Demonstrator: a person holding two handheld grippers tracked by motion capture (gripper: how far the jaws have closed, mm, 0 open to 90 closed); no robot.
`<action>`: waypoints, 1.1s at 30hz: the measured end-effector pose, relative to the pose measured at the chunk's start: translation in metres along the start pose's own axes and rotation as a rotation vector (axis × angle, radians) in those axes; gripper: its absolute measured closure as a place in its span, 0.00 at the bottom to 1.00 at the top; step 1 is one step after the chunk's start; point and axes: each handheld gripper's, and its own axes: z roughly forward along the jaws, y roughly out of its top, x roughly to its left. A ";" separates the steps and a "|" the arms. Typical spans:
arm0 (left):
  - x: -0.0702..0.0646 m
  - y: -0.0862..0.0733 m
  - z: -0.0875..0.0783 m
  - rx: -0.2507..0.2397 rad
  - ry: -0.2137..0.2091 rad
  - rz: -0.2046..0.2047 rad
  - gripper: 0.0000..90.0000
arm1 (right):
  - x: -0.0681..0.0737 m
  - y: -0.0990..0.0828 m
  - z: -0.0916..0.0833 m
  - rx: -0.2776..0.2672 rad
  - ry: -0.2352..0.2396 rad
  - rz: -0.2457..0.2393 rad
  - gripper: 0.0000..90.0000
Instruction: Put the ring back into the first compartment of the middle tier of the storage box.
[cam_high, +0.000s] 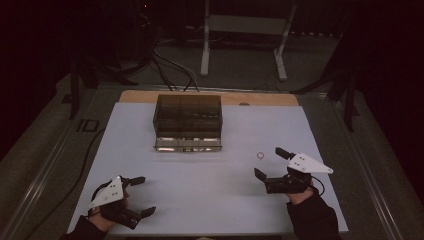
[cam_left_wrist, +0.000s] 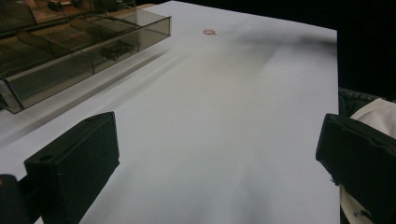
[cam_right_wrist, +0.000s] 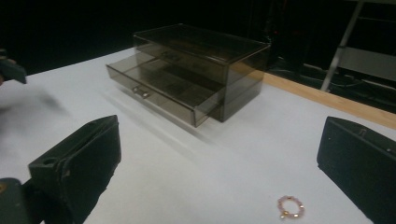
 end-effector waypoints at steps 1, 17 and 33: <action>0.000 0.000 0.000 0.000 0.000 -0.001 0.01 | -0.001 0.000 0.001 0.001 -0.009 0.001 0.00; 0.000 0.000 0.001 0.002 -0.002 -0.002 0.01 | -0.021 0.004 0.011 0.012 -0.073 0.011 0.00; 0.000 0.000 0.000 0.001 0.000 -0.003 0.01 | -0.041 0.001 0.036 0.078 -0.151 0.053 0.00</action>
